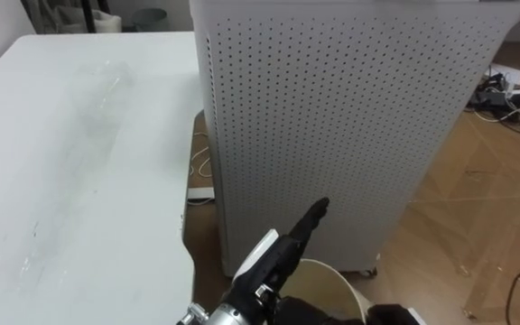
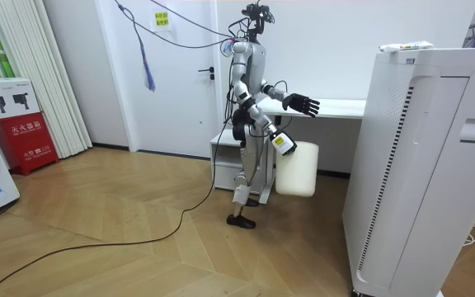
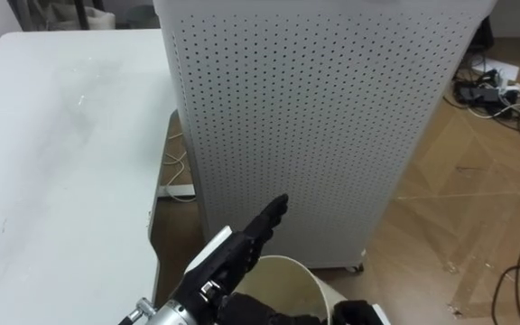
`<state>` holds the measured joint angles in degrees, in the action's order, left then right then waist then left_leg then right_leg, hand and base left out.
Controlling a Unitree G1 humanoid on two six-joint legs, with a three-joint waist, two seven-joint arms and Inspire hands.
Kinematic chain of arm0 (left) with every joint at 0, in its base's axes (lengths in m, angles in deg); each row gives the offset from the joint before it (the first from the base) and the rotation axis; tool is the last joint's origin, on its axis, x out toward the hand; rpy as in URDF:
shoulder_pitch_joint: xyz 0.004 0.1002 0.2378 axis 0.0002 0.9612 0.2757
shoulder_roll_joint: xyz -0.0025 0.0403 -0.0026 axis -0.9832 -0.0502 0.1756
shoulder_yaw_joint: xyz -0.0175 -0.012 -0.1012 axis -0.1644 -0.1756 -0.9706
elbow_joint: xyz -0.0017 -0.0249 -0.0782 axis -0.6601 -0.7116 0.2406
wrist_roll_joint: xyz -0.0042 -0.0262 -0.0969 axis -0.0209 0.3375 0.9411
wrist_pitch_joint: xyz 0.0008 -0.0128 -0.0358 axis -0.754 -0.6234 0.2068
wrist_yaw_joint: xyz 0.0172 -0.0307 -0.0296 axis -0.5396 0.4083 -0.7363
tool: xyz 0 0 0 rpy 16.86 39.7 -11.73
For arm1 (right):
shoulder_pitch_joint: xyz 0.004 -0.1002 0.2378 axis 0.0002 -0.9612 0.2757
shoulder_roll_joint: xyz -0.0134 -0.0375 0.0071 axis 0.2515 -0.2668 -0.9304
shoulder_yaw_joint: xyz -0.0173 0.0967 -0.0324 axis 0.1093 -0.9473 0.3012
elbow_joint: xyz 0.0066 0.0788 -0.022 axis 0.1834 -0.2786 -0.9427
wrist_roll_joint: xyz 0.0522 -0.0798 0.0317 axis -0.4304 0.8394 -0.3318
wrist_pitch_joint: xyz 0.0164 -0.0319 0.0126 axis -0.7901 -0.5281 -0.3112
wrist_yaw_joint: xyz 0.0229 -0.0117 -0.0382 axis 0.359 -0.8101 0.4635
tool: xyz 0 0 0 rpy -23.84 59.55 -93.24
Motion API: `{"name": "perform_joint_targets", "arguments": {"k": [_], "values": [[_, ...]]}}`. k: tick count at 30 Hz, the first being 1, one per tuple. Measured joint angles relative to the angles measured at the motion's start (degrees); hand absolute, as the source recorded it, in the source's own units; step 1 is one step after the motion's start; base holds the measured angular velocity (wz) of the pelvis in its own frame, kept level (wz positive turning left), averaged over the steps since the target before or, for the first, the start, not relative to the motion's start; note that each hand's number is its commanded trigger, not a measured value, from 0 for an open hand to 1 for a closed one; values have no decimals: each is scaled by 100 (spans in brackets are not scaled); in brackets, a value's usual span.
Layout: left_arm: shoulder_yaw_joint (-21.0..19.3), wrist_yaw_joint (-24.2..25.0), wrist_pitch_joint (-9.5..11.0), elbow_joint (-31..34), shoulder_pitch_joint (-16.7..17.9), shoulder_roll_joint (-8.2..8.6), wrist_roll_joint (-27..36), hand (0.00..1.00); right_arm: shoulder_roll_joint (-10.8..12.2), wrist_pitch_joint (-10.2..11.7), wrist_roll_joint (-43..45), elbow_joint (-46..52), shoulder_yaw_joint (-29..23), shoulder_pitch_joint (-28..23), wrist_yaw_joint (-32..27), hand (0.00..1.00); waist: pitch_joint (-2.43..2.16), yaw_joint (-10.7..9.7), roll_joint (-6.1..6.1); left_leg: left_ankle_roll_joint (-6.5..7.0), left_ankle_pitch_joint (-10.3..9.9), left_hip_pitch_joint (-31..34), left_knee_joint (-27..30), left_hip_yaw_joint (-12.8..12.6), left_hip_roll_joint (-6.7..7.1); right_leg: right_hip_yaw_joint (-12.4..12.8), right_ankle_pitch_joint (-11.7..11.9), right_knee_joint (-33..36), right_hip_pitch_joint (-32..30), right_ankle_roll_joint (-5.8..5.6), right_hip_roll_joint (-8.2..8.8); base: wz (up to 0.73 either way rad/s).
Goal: Pick garbage
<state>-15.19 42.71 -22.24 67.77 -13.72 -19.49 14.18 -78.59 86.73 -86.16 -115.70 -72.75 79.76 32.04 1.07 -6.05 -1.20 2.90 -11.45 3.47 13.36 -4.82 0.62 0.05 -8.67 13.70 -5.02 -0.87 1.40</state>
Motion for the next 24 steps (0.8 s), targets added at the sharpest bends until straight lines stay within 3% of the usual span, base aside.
{"name": "perform_joint_targets", "arguments": {"k": [11,16,20,21,24], "values": [[-253,-29,1,49,0,-50,4,0,-9,2,-16,141,7,-317,-64,100,-29,7,-21,0,0,-21,-5,-13,6,38,0,13,-6,0,-9,-1],[-389,-48,8,429,2,-126,8,0,-10,2,-159,135,4,-559,-222,100,-47,-7,-44,1,1,-50,3,-26,4,55,0,12,26,0,-7,-1],[-474,-182,76,570,35,-145,-117,0,21,2,-262,122,-87,-795,-277,100,-42,7,-86,1,0,-213,-29,-213,16,173,-1,90,63,-2,-24,-23],[-517,-237,76,579,48,-145,-137,0,23,2,-262,122,-88,-825,-273,100,-57,30,-118,1,0,-224,-25,-330,11,291,-1,170,-24,-1,-49,-46],[-822,-317,77,582,49,-131,-231,0,24,2,-305,108,-92,-829,-212,100,-72,47,-190,11,-6,-243,8,-653,9,340,12,424,-275,6,-56,-61]]}}
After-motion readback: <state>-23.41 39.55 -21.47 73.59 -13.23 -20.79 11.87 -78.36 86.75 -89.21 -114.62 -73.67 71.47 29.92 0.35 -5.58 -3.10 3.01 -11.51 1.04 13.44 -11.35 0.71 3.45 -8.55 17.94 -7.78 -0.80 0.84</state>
